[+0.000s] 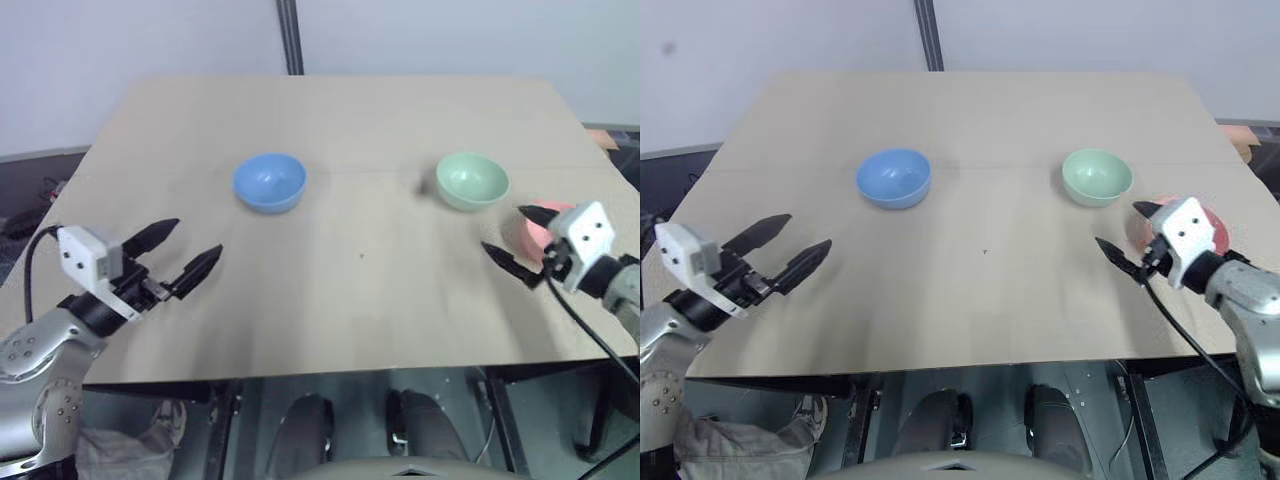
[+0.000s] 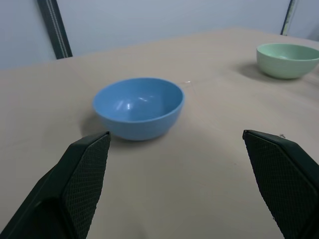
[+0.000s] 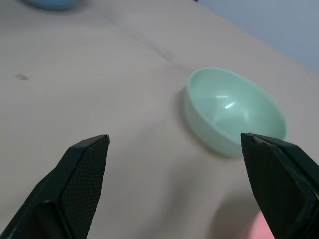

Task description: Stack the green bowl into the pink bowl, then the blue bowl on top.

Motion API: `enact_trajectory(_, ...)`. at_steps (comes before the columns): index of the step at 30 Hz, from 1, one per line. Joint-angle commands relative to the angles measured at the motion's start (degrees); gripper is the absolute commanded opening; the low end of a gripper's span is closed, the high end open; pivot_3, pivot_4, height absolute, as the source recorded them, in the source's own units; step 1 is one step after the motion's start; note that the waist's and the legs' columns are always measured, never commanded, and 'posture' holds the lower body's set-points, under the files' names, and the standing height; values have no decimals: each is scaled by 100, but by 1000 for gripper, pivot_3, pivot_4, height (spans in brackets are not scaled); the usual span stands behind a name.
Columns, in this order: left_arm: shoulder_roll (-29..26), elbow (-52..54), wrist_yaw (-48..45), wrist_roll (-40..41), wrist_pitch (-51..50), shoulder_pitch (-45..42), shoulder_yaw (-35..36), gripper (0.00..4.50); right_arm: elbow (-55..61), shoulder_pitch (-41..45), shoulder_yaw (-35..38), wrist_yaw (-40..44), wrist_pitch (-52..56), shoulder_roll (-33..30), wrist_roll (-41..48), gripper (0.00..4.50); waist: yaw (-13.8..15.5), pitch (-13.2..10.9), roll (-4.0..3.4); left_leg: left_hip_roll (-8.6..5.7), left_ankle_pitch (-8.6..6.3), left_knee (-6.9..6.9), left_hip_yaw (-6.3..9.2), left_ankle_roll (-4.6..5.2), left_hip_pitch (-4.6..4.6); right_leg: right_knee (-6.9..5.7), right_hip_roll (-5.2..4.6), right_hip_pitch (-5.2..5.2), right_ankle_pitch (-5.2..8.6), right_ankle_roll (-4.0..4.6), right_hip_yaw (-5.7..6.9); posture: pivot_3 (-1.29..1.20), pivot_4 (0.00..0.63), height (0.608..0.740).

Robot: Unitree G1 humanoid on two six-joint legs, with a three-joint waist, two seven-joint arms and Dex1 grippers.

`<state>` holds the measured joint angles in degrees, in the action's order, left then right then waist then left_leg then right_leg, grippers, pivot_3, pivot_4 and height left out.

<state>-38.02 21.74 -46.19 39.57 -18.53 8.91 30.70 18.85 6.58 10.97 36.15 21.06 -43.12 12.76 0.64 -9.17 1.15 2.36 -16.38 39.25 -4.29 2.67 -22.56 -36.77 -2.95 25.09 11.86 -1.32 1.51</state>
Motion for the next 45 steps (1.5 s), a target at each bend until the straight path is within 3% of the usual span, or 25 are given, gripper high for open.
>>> enact_trajectory(1,-180,525,-959,980,-108,-57,-17,4491,-323,332,-48,-298,245,-64,-314,4423,23,0,0,-2,1,1,2,-2,-9,0,-2,5,-2,3,2,0,150,740)
enact_trajectory(11,-768,237,-2248,1393,-321,-1180,-735,4491,-1322,628,-126,-445,1634,-121,-531,4423,-21,0,-1,-18,1,3,2,-1,-12,2,6,4,-1,0,3,0,150,740)
enact_trajectory(15,-822,17,-2439,1326,-366,-1509,-941,4500,-1603,898,-187,-399,1791,-78,-517,2748,-83,-1,-2,-14,2,3,5,-1,-8,-2,16,4,8,-16,0,0,150,740)
enact_trajectory(20,-766,-90,-2467,1240,-339,-1590,-1015,4500,-1549,1052,-319,-378,1881,-87,-557,219,-118,-1,-3,-11,2,3,8,-1,-9,-4,19,4,4,-19,0,0,150,740)
enact_trajectory(21,-756,-92,-2456,1223,-334,-1556,-1010,4500,-1500,1072,-347,-395,1884,-85,-573,36,-119,-1,-2,-11,2,3,7,-1,-11,-3,18,5,-1,-20,-1,0,150,740)
enact_trajectory(25,-707,-124,-2291,1158,-307,-1478,-936,4500,-1016,967,-469,-174,1836,-219,-533,36,-120,-1,-3,-11,2,3,6,-1,-14,2,15,5,-14,-21,-2,0,150,740)
enact_trajectory(30,-637,-295,-2117,1027,-201,-1256,-700,4500,899,77,-471,1349,2036,-683,687,36,-91,-7,-12,-7,2,-1,13,-1,-25,1,16,15,-9,-28,5,0,150,740)
enact_trajectory(33,-632,-380,-2092,943,-128,-1115,-565,4500,1545,-26,-1027,1610,1912,-678,867,36,-98,-8,-10,1,1,-2,14,-2,-23,1,16,14,-4,-39,7,0,150,740)
enact_trajectory(35,-628,-439,-2042,944,-125,-1059,-469,4500,1403,375,-1746,1354,1698,-163,563,36,-165,-5,17,-1,1,4,8,-1,-21,2,10,13,1,-36,2,0,150,740)
enact_trajectory(40,-631,-426,-2019,838,-54,-972,-427,4500,-213,1777,-3216,912,1120,982,-592,36,-168,-8,19,4,15,15,4,-22,6,-19,22,5,1,-8,2,0,150,740)
enact_trajectory(45,-619,-328,-1916,844,-77,-1008,-413,4500,-1484,2575,-3741,734,475,1765,-1190,36,-122,-3,27,4,22,11,21,-31,-1,-25,26,5,-15,24,14,0,150,740)
